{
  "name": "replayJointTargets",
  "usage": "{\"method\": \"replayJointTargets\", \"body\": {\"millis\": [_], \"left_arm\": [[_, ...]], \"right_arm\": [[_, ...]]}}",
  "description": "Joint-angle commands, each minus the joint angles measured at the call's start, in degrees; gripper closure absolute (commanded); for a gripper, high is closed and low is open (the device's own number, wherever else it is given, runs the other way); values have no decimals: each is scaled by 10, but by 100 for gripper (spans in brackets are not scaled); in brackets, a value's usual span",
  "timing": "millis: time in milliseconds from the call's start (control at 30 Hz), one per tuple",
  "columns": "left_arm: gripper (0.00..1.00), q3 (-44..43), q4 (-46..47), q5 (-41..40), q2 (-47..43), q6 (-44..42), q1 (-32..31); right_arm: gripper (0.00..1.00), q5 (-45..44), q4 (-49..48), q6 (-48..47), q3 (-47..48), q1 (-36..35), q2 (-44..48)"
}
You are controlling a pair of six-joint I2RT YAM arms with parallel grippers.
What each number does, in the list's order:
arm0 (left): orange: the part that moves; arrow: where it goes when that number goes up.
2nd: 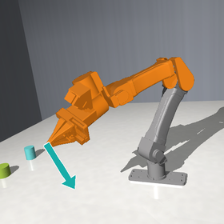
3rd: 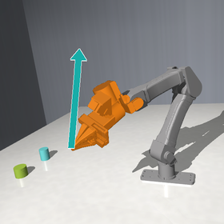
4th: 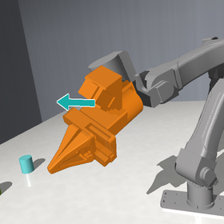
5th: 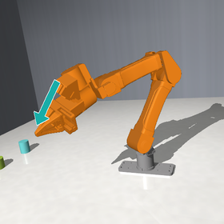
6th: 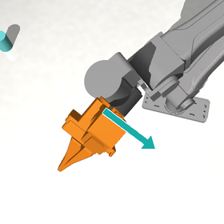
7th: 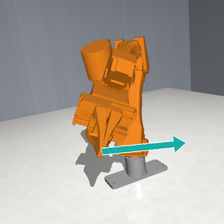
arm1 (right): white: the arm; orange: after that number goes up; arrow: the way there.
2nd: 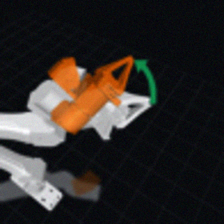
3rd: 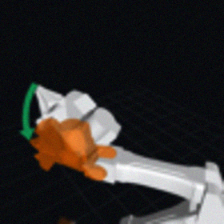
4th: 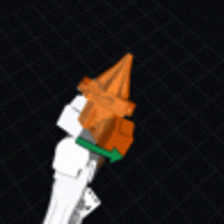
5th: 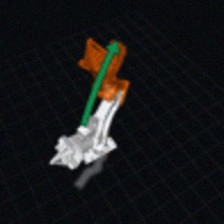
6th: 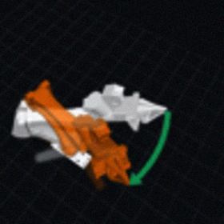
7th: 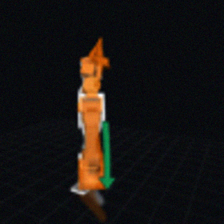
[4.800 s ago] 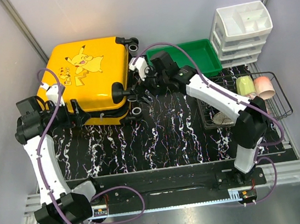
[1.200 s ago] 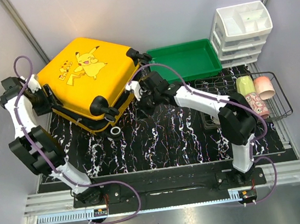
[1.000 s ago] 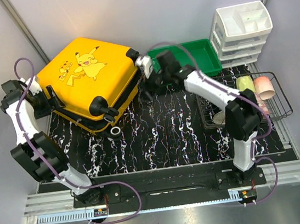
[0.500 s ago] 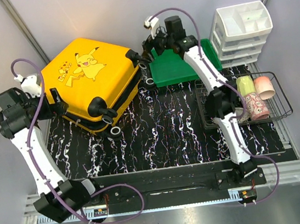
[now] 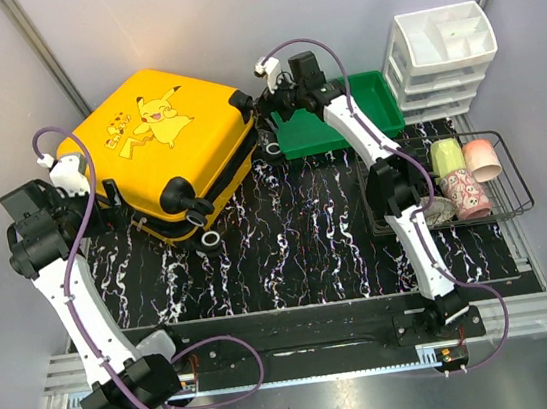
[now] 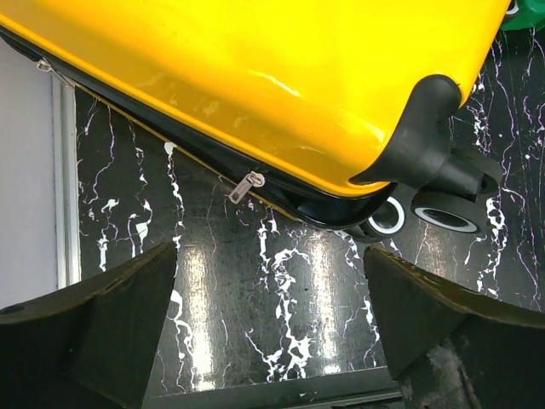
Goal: Open, take out, and arrange the luggage
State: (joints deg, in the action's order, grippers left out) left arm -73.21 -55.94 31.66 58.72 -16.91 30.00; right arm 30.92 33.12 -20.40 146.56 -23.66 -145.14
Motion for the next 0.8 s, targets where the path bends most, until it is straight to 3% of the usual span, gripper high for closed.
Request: {"method": "replayJointTargets", "body": {"millis": [0,167,267,400,433,467,767], "left_arm": [[4,3,7,-8,-11,-8,1],[4,6,13,-14,-4,6,1],[4,15,24,-16,-5,26,1],[5,26,29,-12,-6,50,1],[5,28,29,-10,-7,53,1],[5,29,30,-9,-9,61,1],[5,25,28,-11,-18,68,3]], "right_arm": [[3,-10,-47,-15,33,-10,-15],[9,-9,-58,-19,33,-21,-27],[26,-19,-74,-21,26,-27,-28],[63,-14,-88,-22,12,-34,-11],[86,-11,-91,-22,5,-37,-4],[98,-3,-94,-21,-2,-39,1],[100,48,-125,6,-146,-123,107]]}}
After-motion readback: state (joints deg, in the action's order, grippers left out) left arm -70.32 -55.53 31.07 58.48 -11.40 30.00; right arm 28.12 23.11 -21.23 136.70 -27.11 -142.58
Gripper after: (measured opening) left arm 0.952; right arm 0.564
